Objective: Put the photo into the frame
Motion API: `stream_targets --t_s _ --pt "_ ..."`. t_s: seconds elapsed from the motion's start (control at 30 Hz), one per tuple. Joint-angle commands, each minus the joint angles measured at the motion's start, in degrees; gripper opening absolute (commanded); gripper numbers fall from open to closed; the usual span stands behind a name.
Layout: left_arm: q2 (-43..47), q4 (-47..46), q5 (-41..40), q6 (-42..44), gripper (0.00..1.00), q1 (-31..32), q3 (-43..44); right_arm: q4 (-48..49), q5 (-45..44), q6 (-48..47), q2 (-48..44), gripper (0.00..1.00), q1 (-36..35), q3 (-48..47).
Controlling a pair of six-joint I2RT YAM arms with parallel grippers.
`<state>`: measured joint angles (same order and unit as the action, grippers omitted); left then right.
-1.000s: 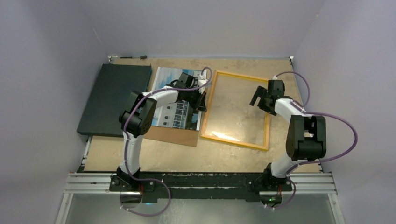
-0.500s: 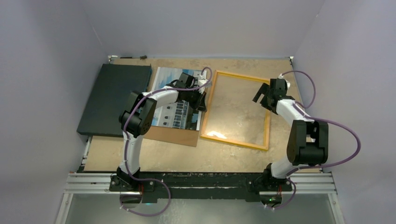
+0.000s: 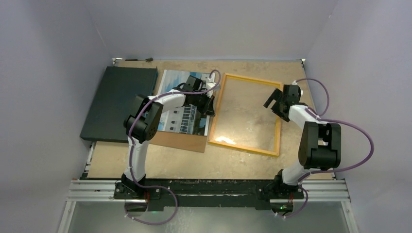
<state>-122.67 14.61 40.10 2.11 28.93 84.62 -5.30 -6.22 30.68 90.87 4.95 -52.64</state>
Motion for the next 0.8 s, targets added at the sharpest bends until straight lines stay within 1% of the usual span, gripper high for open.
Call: stream_targets --t_s 0.0,0.37,0.5,0.7,0.77 --pt "0.59 1.64 1.04 0.53 0.00 0.49 -1.06 3.10 4.06 1.15 0.96 0.99 0.27 0.96" --pt "-1.50 1.54 1.53 -0.10 0.00 1.25 -0.07 4.67 7.59 0.94 3.20 0.99 0.67 -0.97" --pt "-1.35 0.94 2.38 -1.12 0.00 1.89 -0.65 6.37 6.31 0.09 3.86 0.99 0.31 -1.78" --pt "-0.70 0.45 2.85 -1.68 0.00 2.48 -1.36 6.63 6.38 0.56 4.10 0.96 -2.26 -3.13" --pt "-0.26 0.58 2.55 -1.71 0.00 2.43 -1.46 5.58 3.38 -0.32 3.48 0.95 -4.99 -4.76"
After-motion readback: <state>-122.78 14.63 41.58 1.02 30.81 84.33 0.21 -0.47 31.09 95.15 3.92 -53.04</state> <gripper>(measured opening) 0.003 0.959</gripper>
